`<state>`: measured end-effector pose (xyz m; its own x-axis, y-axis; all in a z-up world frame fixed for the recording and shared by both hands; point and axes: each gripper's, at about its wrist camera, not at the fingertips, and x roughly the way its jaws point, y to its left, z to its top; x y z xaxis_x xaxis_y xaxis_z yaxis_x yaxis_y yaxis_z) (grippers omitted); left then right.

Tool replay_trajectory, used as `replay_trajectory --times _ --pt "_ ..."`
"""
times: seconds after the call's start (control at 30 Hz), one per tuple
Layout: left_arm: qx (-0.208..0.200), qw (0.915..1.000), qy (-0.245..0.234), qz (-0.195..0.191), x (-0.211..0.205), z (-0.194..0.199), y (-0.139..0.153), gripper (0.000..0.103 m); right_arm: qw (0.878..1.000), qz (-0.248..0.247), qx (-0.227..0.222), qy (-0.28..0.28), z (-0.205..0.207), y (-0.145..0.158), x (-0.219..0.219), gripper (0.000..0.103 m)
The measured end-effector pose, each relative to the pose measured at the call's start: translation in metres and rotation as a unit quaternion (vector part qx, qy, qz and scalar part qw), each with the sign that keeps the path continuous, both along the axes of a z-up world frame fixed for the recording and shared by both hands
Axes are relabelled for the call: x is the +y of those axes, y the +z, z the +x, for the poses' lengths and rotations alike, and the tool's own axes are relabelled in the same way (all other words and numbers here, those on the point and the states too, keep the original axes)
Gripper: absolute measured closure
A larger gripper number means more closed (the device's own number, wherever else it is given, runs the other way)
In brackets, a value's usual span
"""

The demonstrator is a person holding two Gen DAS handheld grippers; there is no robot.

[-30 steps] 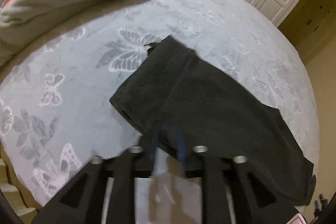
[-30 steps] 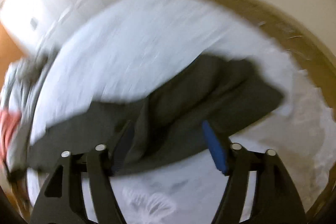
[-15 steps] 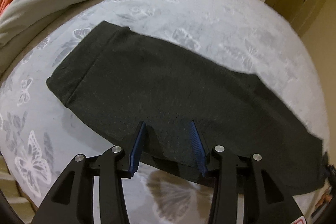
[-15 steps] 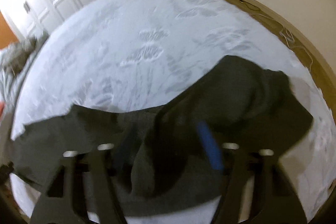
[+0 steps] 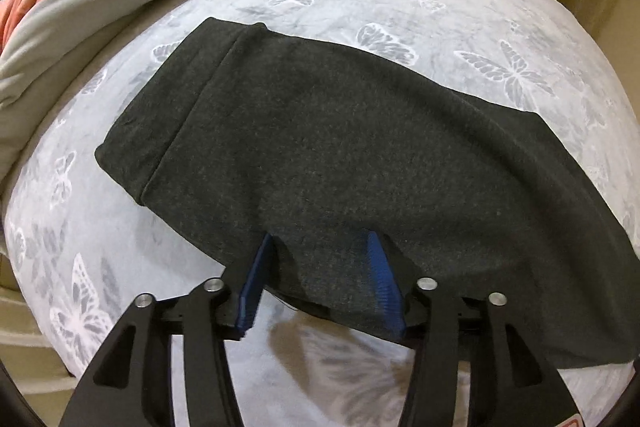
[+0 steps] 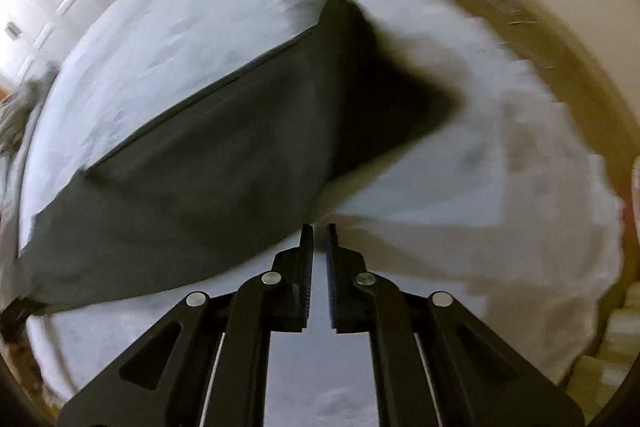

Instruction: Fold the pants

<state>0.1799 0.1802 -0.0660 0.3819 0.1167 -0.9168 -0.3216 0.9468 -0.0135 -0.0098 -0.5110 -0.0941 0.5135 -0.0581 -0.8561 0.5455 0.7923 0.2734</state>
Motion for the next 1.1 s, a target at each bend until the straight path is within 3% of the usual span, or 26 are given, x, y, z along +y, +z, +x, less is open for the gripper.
replay_trajectory --times 0.07,0.1,0.13,0.3,0.33,0.37,0.4,0.43,0.47,0.5,0.6,0.63,0.67,0.73,0.77,0.87,0.9,0.93,0.97,1.0,1.1 --pt "0.000 1.0000 0.008 0.006 -0.004 0.000 0.000 0.052 0.998 0.010 -0.062 -0.029 -0.012 0.017 -0.015 0.076" --pt "-0.001 0.9999 0.009 0.009 -0.005 -0.001 0.000 0.052 0.996 0.005 -0.078 -0.041 -0.015 0.021 -0.020 0.049" --pt "-0.002 0.9999 0.010 0.011 -0.007 -0.001 -0.001 0.050 0.995 -0.003 -0.086 -0.050 -0.014 0.025 -0.023 0.033" --pt "-0.006 0.9998 0.003 0.021 -0.011 -0.001 -0.003 0.046 0.996 -0.042 -0.060 -0.060 0.015 0.012 -0.032 0.034" --pt "-0.006 0.9998 0.001 0.020 -0.011 -0.001 -0.003 0.045 0.996 -0.049 -0.058 -0.050 0.021 0.008 -0.032 0.041" --pt "-0.005 0.9998 0.001 0.018 -0.010 0.000 -0.003 0.045 0.997 -0.046 -0.053 -0.030 0.029 0.006 -0.031 0.055" --pt "-0.005 0.9999 0.001 0.015 -0.009 0.001 -0.003 0.045 0.998 -0.044 -0.043 -0.021 0.035 0.006 -0.030 0.098" --pt "-0.005 0.9999 0.001 0.014 -0.008 0.000 -0.002 0.045 0.997 -0.047 -0.051 -0.015 0.035 0.013 -0.027 0.103" --pt "-0.006 0.9999 0.000 0.013 -0.008 0.002 -0.003 0.045 0.995 -0.058 -0.079 -0.009 0.035 0.027 -0.023 0.103" --pt "-0.006 0.9999 0.000 0.014 -0.008 0.003 -0.002 0.045 0.987 -0.091 -0.129 -0.001 0.027 0.062 -0.013 0.103" --pt "-0.008 0.9999 0.003 0.014 -0.008 0.005 -0.003 0.045 0.961 -0.156 -0.227 -0.022 0.001 0.119 -0.007 0.103" --pt "-0.007 0.9998 0.002 0.018 -0.009 0.006 -0.004 0.045 0.960 -0.176 -0.216 -0.035 0.002 0.116 -0.012 0.103" --pt "-0.007 0.9997 0.000 0.024 -0.010 0.008 -0.005 0.044 0.968 -0.175 -0.170 -0.051 0.010 0.095 -0.027 0.103" --pt "-0.006 0.9994 -0.005 0.032 -0.013 0.007 -0.005 0.043 0.990 -0.090 -0.086 -0.065 0.017 0.041 -0.052 0.100" --pt "-0.007 0.9995 -0.005 0.031 -0.012 0.006 -0.005 0.043 0.995 -0.061 -0.053 -0.055 0.019 0.022 -0.056 0.100" --pt "-0.007 0.9997 -0.004 0.024 -0.010 0.005 -0.004 0.042 0.996 -0.084 -0.039 -0.011 0.023 0.018 -0.047 0.099" --pt "-0.006 0.9997 -0.003 0.025 -0.010 0.006 -0.004 0.042 0.995 -0.089 -0.048 -0.006 0.024 0.022 -0.045 0.086" --pt "-0.006 0.9996 -0.001 0.026 -0.010 0.006 -0.004 0.042 0.994 -0.095 -0.057 -0.009 0.025 0.026 -0.043 0.045" --pt "-0.007 0.9996 0.002 0.028 -0.011 0.007 -0.004 0.042 0.991 -0.116 -0.072 -0.016 0.027 0.030 -0.040 0.028" --pt "-0.007 0.9995 0.004 0.032 -0.012 0.007 -0.004 0.041 0.988 -0.130 -0.076 -0.016 0.030 0.030 -0.038 0.018" --pt "-0.008 0.9991 0.002 0.041 -0.016 0.007 -0.005 0.040 0.990 -0.126 -0.058 0.000 0.054 0.014 -0.039 0.020"
